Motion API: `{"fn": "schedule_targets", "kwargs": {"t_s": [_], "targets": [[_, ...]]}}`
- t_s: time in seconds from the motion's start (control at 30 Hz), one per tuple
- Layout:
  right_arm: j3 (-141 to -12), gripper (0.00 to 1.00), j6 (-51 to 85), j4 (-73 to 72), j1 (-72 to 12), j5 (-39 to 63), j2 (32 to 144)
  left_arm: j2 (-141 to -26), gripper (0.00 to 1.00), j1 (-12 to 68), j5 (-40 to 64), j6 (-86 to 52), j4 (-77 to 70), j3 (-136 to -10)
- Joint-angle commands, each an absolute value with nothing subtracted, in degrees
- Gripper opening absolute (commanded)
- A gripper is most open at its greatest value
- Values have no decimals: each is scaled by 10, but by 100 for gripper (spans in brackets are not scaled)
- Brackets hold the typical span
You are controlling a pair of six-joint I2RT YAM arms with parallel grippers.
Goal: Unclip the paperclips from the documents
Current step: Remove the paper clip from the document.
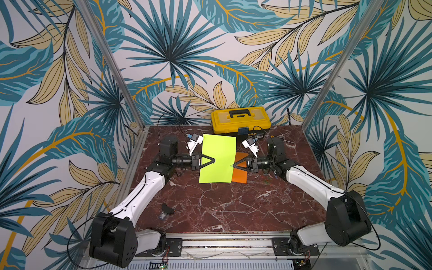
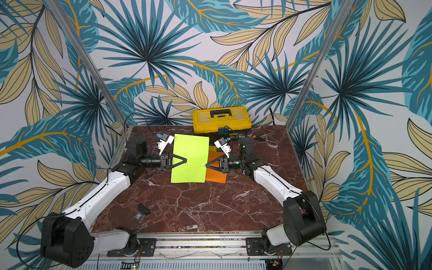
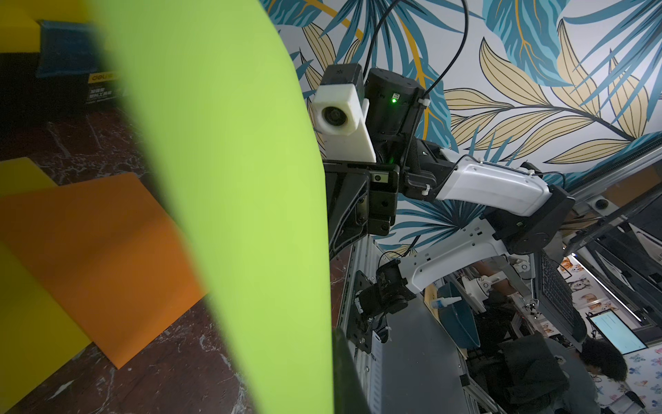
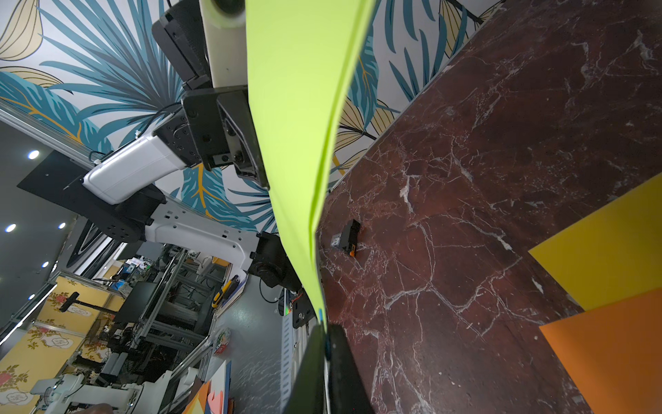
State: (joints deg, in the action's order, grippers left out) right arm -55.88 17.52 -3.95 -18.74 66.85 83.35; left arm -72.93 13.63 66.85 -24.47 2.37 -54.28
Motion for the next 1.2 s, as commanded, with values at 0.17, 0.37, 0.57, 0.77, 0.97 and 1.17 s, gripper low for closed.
{"fn": "schedule_targets", "kwargs": {"t_s": [0.17,0.37,0.57,0.77,0.97,1.17], "targets": [[-572,4,158,-18,-186,661,831,-713,0,131,672,-232,18,-536],[-574,4,145,1,-185,654,829,-710,0,130,673,-231,18,-534],[-574,4,140,8,-183,649,827,-707,0,128,673,-232,18,-533],[-574,4,139,11,-182,645,826,-706,0,127,674,-232,18,-532],[-574,4,139,11,-181,643,826,-706,0,125,674,-232,18,-531],[-575,4,139,11,-180,642,824,-705,0,124,675,-232,18,-531]]}}
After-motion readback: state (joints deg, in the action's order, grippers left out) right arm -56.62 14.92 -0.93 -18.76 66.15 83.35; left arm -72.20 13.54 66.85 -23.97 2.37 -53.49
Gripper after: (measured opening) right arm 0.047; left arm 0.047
